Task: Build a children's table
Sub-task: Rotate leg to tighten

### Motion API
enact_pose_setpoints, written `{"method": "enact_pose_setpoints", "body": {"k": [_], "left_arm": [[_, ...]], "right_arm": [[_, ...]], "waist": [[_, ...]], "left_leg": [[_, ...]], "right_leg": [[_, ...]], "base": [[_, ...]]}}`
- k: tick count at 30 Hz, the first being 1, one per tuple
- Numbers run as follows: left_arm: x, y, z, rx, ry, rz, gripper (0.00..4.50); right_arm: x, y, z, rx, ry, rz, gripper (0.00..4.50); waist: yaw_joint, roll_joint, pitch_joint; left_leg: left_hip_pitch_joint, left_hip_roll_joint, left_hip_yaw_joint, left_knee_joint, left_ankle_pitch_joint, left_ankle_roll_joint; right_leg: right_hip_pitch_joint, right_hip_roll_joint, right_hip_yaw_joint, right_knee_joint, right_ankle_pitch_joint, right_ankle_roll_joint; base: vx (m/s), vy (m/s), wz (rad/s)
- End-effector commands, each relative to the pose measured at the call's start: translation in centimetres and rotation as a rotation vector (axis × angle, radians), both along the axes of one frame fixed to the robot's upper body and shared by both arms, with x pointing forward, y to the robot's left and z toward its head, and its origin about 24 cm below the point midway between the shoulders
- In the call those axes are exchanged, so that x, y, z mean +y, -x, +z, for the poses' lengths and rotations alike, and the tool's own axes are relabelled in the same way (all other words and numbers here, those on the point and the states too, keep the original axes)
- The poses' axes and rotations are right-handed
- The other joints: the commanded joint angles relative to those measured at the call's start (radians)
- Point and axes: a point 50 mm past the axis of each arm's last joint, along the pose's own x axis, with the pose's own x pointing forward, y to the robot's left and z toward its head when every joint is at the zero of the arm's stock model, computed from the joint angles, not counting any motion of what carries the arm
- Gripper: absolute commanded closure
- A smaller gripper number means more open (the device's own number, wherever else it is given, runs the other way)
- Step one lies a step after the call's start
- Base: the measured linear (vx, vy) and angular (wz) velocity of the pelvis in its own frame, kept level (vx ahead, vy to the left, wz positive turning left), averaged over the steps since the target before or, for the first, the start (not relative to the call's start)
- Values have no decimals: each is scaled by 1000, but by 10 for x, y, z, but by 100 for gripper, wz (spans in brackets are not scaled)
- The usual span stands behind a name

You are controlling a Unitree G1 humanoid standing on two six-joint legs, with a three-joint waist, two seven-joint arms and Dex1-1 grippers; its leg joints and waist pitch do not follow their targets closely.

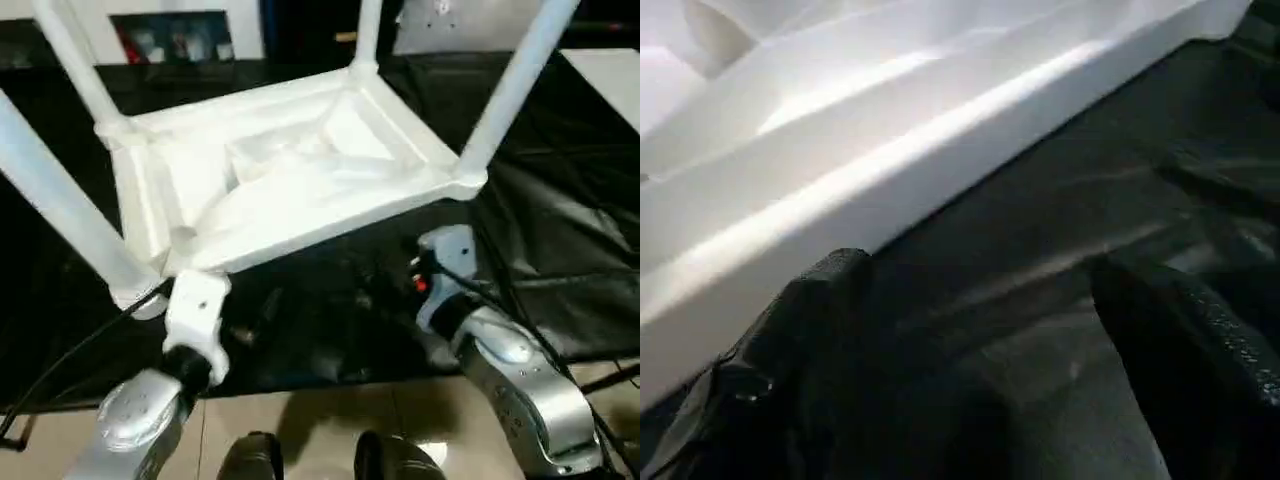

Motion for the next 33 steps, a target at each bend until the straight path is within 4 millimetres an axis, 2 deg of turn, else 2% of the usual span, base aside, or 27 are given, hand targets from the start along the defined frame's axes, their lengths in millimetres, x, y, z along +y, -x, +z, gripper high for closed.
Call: {"method": "enact_pose_setpoints", "body": {"k": [1,3,4,5,6,7,8,9,12,14,16,18,19,21,22,24,25,27,28,31,33], "left_arm": [[9,2,3,-24,-34,62,41],[16,5,3,-32,-42,112,41],[22,9,2,-29,-51,171,41],[24,10,2,-27,-52,185,41],[31,15,1,-24,-65,255,41],[35,19,3,-36,-70,309,41],[38,22,4,-45,-74,345,41],[42,26,6,-59,-77,407,41],[49,32,8,-84,-60,524,41],[53,37,11,-105,-47,604,41],[53,39,12,-110,-50,620,41],[55,42,14,-129,-45,653,41],[57,41,16,-157,-42,652,41],[59,38,17,-182,-41,640,41],[63,31,18,-198,-43,594,41],[68,26,18,-204,-36,557,41],[68,26,18,-204,-36,557,41],[78,16,18,-208,-37,507,41],[82,13,18,-207,-39,497,41],[90,7,19,-211,-46,491,41],[93,-1,18,-192,-19,401,41]], "right_arm": [[4,6,3,-5,-29,59,0],[7,9,3,15,-32,107,0],[10,11,2,31,-34,151,0],[10,12,2,34,-34,160,0],[12,15,4,40,-41,208,0],[14,17,5,41,-50,257,0],[15,19,7,42,-56,292,0],[18,23,9,47,-74,355,0],[21,29,14,41,-93,449,0],[24,31,18,55,-146,504,0],[24,32,20,50,-157,514,0],[25,32,22,42,-158,530,0],[27,32,24,39,-158,542,0],[27,32,26,41,-166,555,0],[28,31,26,42,-168,563,0],[28,31,26,40,-165,565,0],[28,31,26,40,-165,565,0],[28,27,24,32,-149,540,0],[27,25,23,31,-140,528,0],[26,22,21,23,-120,500,0],[21,15,16,29,-79,407,0]], "waist": [[-5,-5,-52],[-9,-3,-48],[-13,-3,-47],[-18,-1,-48],[-22,0,-52],[-24,0,-53],[-26,1,-54],[-26,6,-54],[-23,2,-57],[-17,4,-62],[-14,2,-64],[-7,0,-67],[-5,-8,-67],[2,-3,-64],[3,-7,-64],[6,-1,-60],[4,-1,-60],[1,-2,-64],[1,3,-67],[0,2,-73],[1,3,-74]], "left_leg": [[-3,71,-21,-88,-283,53],[2,61,-21,-85,-300,30],[0,62,-24,-87,-307,23],[3,66,-27,-88,-323,21],[5,66,-26,-88,-322,25],[4,69,-28,-89,-317,30],[-4,74,-30,-91,-299,39],[-4,76,-31,-92,-297,43],[-3,81,-29,-91,-274,66],[-5,85,-27,-88,-213,89],[-9,90,-27,-88,-189,102],[-9,88,-25,-86,-158,109],[-9,88,-23,-87,-154,111],[-7,88,-22,-88,-163,108],[-5,87,-22,-89,-177,100],[1,82,-23,-91,-200,81],[2,82,-23,-92,-206,75],[0,86,-27,-94,-209,64],[3,82,-26,-93,-205,61],[1,87,-26,-92,-178,62],[1,83,-23,-93,-165,63]], "right_leg": [[61,-115,83,-113,-521,-70],[53,-113,77,-131,-651,-7],[52,-108,73,-135,-664,16],[49,-106,70,-136,-653,23],[46,-102,70,-136,-626,21],[49,-103,70,-134,-603,13],[52,-103,72,-130,-561,4],[50,-102,73,-128,-543,-4],[49,-102,79,-121,-467,-43],[50,-102,85,-112,-384,-80],[54,-105,85,-110,-356,-98],[55,-104,87,-107,-327,-107],[55,-105,88,-109,-329,-106],[53,-104,87,-109,-351,-105],[54,-105,87,-112,-379,-96],[50,-103,85,-115,-422,-73],[49,-102,85,-115,-426,-69],[51,-103,85,-112,-404,-72],[48,-102,86,-110,-388,-72],[52,-105,88,-101,-323,-99],[50,-103,89,-97,-315,-110]], "base": [[0,0,0],[0,0,0],[0,0,0],[0,0,0],[0,0,0],[0,0,0],[0,0,0],[0,0,0],[0,0,0],[0,0,0],[0,0,0],[0,0,0],[0,0,0],[0,0,0],[0,0,0],[0,0,0],[0,0,0],[0,0,0],[0,0,0],[0,0,0],[0,0,0]]}}
